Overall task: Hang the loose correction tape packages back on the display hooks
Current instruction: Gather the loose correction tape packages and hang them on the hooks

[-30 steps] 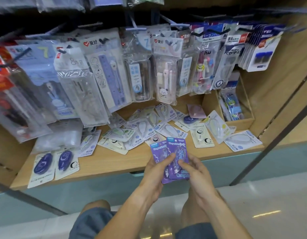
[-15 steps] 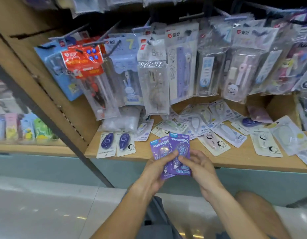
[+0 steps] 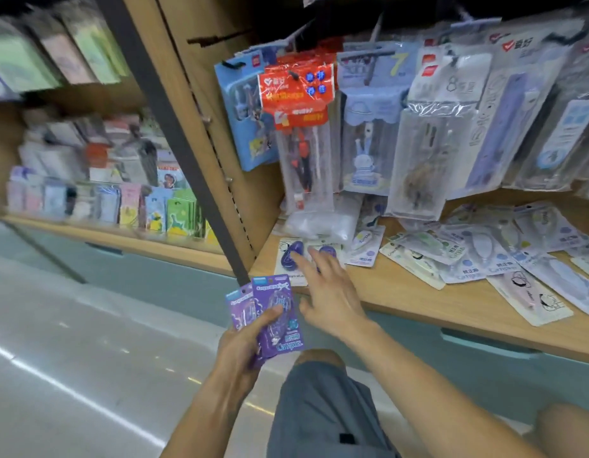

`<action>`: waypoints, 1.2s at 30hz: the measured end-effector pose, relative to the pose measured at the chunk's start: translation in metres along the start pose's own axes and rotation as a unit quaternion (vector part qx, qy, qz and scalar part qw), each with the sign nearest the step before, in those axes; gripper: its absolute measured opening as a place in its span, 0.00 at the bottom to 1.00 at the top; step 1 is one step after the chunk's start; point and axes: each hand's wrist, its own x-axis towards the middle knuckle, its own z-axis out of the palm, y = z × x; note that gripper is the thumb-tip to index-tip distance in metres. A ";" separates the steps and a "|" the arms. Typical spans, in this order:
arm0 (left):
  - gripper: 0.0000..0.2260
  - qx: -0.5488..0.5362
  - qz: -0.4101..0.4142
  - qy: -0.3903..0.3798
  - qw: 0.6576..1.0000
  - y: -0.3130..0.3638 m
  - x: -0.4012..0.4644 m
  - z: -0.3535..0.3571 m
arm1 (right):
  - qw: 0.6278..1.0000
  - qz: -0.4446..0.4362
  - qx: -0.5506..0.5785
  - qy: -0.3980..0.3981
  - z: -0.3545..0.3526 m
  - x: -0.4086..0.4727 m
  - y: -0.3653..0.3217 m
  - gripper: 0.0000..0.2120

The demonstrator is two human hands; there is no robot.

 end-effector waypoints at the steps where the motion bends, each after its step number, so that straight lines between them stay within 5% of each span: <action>1: 0.30 -0.003 0.000 0.007 1.000 0.003 0.000 -0.009 | 0.999 -0.008 -0.033 -0.024 0.007 0.010 -0.003 0.41; 5: 0.25 -0.022 -0.008 0.012 1.000 0.010 0.000 -0.035 | 0.991 -0.018 -0.133 -0.008 0.034 0.023 -0.001 0.43; 14: 0.15 -0.092 -0.032 0.009 0.995 0.004 0.011 -0.044 | 0.982 -0.088 -0.151 0.066 0.038 0.001 0.020 0.36; 22: 0.17 -0.054 0.013 0.019 0.998 -0.001 0.014 -0.012 | 0.985 -0.108 -0.048 0.129 0.028 -0.015 0.036 0.36; 26: 0.16 -0.063 0.028 -0.043 0.997 -0.001 0.005 0.018 | 0.972 -0.138 0.021 0.188 0.011 -0.037 0.023 0.23; 36: 0.19 -0.133 -0.059 -0.180 0.973 -0.006 -0.024 0.086 | 0.977 -0.148 0.017 0.150 -0.030 -0.079 0.041 0.22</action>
